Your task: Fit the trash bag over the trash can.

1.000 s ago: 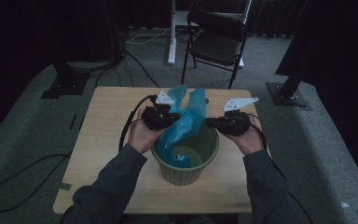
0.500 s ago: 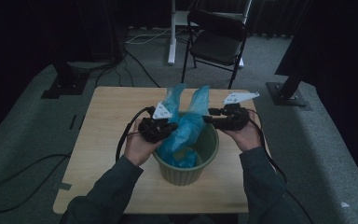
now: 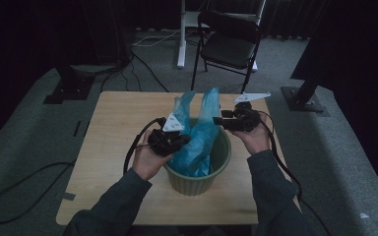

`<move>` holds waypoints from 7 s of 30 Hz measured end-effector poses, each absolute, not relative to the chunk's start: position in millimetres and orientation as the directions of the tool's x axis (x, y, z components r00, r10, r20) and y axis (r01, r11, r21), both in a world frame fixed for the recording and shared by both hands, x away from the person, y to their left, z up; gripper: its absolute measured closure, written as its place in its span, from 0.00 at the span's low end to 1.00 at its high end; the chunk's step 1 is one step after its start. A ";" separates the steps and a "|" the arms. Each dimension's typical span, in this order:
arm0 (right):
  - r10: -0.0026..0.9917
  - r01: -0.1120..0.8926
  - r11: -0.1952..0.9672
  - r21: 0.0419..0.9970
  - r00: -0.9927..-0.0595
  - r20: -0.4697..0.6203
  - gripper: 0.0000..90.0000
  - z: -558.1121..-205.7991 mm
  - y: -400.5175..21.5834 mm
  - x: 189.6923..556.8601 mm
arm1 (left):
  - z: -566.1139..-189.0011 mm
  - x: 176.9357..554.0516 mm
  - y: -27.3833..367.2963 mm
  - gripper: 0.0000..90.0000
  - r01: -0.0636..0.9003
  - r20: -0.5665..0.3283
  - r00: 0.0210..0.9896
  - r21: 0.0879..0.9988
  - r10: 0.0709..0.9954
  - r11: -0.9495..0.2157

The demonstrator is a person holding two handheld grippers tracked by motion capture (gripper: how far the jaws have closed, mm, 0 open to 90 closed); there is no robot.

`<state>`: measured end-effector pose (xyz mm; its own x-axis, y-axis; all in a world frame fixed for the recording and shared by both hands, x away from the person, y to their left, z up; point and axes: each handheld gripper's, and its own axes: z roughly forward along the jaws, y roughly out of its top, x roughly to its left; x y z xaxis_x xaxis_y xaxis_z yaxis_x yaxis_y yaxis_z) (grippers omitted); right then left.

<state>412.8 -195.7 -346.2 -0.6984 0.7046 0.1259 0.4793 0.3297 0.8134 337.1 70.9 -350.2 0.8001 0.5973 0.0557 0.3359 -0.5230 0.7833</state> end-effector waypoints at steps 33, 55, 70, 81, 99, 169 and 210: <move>0.605 0.408 0.376 0.832 -0.788 0.113 1.00 -344.6 -193.3 402.8 | -325.8 368.1 96.6 0.60 0.366 0.040 0.713 0.831 0.700 -0.419; 0.593 0.387 0.397 0.832 -0.800 0.089 0.99 -345.6 -210.9 382.9 | -326.5 382.2 108.4 0.99 0.405 -0.015 0.661 0.849 0.750 -0.340; 0.617 0.376 0.360 0.854 -0.782 0.083 0.99 -345.2 -232.2 366.4 | -346.4 346.3 147.1 0.99 0.404 -0.075 0.651 0.877 0.756 -0.261; 0.633 0.370 0.329 0.869 -0.769 0.087 0.99 -344.7 -243.7 361.0 | -356.3 344.1 151.7 0.93 0.429 -0.049 0.631 0.854 0.774 -0.296; 0.599 0.335 0.333 0.881 -0.797 0.077 0.99 -336.4 -229.3 364.7 | -313.8 362.3 124.1 0.60 0.349 -0.016 0.729 0.869 0.684 -0.351; 0.535 0.318 0.414 0.853 -0.843 0.055 0.76 -323.7 -174.4 387.0 | -315.0 381.3 81.2 1.00 0.320 0.049 0.810 0.799 0.584 -0.509; 0.513 0.307 0.566 0.766 -0.858 -0.035 0.59 -324.5 -145.5 398.9 | -309.5 371.5 91.6 1.00 0.294 0.038 0.785 0.856 0.618 -0.426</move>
